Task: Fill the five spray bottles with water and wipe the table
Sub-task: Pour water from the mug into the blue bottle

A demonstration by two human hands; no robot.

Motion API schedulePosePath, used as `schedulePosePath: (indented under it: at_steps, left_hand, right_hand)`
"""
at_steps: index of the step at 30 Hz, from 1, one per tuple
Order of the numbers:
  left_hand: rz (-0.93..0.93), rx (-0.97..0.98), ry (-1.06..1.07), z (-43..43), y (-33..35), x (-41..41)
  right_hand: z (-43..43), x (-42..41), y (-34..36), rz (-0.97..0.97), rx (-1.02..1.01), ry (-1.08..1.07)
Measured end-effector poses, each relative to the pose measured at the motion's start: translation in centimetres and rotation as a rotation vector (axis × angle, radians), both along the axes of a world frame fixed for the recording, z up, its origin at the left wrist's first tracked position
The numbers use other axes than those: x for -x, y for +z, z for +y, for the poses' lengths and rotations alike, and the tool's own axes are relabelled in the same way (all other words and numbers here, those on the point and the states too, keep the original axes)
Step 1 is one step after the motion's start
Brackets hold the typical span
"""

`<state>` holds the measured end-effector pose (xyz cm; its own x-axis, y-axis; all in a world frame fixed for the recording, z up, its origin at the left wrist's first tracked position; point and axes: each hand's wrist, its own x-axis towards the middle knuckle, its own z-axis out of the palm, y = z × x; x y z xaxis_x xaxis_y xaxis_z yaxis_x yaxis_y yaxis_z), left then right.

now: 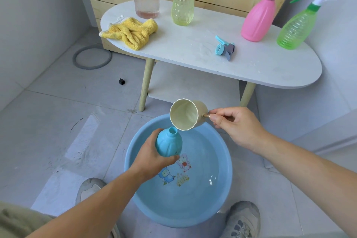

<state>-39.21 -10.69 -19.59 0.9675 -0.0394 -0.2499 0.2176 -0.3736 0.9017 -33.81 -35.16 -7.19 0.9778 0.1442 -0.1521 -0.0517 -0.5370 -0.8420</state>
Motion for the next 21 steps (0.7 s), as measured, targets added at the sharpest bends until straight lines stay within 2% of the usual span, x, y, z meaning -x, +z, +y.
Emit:
schedulePosePath:
  at_steps: [21]
  left_hand:
    - [0.003, -0.017, 0.003, 0.05, -0.31, -0.35]
  right_hand:
    - [0.39, 0.19, -0.15, -0.130, 0.072, 0.041]
